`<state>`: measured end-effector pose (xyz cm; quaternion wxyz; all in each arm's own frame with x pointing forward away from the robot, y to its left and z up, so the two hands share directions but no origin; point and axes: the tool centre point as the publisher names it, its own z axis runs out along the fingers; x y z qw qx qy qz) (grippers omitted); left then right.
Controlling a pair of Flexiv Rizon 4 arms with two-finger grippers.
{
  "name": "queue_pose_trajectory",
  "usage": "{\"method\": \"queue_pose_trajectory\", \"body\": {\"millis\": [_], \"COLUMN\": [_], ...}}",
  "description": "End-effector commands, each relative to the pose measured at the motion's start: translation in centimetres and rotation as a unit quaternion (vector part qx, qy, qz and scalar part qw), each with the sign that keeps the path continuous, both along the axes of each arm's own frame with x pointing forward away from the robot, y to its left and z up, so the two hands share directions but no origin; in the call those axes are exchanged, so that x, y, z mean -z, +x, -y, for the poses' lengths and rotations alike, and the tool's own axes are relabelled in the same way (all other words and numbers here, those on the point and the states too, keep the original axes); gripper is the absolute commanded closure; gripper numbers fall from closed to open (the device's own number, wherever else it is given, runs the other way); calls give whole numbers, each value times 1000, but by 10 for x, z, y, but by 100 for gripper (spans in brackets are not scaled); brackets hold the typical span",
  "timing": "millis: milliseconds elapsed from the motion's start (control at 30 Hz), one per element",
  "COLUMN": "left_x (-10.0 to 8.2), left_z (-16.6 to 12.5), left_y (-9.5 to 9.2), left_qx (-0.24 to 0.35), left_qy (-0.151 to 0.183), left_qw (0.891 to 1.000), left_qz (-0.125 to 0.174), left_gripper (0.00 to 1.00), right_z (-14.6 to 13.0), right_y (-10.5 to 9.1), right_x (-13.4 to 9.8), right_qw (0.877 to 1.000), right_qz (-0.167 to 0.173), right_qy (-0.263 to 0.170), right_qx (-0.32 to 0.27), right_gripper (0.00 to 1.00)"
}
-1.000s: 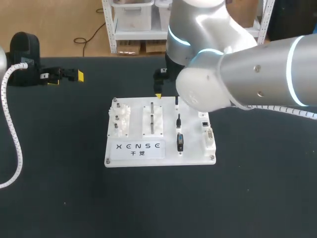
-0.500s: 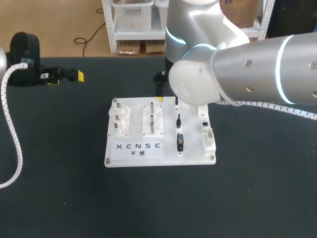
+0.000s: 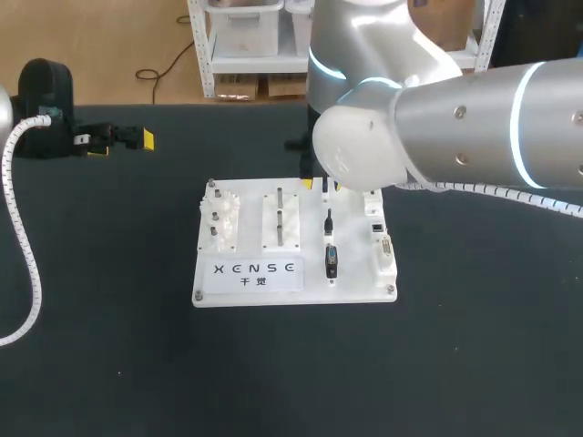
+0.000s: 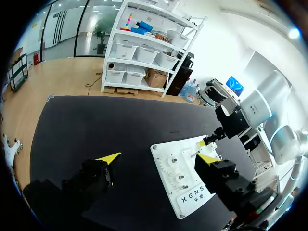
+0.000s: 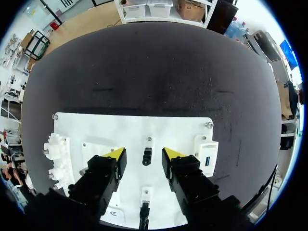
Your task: Insert the USB connector, Ethernet cable, and multi-pin plug into their matching sockets one by one.
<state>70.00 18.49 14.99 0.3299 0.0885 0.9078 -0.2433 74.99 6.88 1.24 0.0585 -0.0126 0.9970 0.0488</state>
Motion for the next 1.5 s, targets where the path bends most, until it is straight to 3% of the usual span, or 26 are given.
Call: {"method": "queue_pose_trajectory", "body": {"millis": [33, 300, 600, 1067, 1500], "left_x": [0, 0, 0, 0, 0], "left_z": [0, 0, 0, 0, 0], "left_y": [0, 0, 0, 0, 0], "left_qx": [0, 0, 0, 0, 0], "left_qy": [0, 0, 0, 0, 0], "left_qw": [1000, 1000, 1000, 1000, 1000], "left_qz": [0, 0, 0, 0, 0], "left_gripper": [0, 0, 0, 0, 0], "right_z": [4, 3, 4, 6, 10], "right_y": [-3, -4, -4, -4, -5], "right_x": [-1, -1, 1, -6, -15], "right_qw": [1000, 1000, 1000, 1000, 1000], "right_qz": [0, 0, -2, 13, 26], "right_qy": [-1, -5, -3, -5, -9], "right_qx": [2, -3, -3, -10, -11], "right_gripper": [53, 60, 80, 99, 100]}}
